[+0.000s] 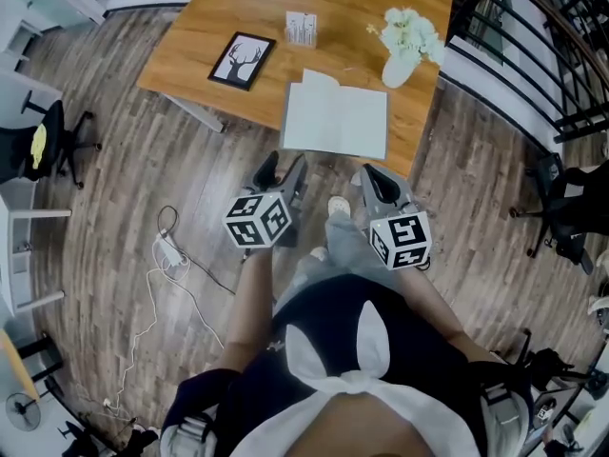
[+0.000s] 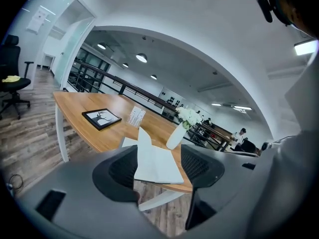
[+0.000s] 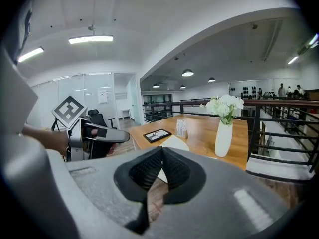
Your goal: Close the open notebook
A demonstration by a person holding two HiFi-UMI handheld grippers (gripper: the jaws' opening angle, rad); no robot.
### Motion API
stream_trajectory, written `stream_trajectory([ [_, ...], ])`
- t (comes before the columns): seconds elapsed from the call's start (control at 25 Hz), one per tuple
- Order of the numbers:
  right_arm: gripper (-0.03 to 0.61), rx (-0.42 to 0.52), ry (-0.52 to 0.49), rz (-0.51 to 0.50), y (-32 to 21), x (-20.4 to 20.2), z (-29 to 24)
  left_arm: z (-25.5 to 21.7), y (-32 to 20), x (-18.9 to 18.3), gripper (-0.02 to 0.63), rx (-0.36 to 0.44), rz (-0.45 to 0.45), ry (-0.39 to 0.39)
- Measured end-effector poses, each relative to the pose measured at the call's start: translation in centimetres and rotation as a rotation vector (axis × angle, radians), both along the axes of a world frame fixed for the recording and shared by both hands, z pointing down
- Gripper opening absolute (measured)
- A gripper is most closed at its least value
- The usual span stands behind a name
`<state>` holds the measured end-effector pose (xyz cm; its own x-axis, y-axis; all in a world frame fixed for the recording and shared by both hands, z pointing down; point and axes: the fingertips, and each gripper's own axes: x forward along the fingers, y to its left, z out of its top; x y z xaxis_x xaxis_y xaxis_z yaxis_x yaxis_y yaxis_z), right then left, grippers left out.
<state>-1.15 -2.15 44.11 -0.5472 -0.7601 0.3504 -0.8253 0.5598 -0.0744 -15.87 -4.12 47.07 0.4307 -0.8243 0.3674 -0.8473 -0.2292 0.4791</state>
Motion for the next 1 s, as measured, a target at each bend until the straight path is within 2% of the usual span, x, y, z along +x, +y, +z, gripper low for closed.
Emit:
stream_trajectory([
  [0.52,-0.002,-0.040,0.011,-0.019,-5.5,-0.3,1.6,4.5,-4.2,-1.4,0.268,-0.093,0.019,-0.008],
  [1.0,-0.002,-0.067,0.021,-0.030,-7.8,-0.4,2.9,9.0,-6.0,-2.8,0.268,-0.170,0.006,-0.031],
])
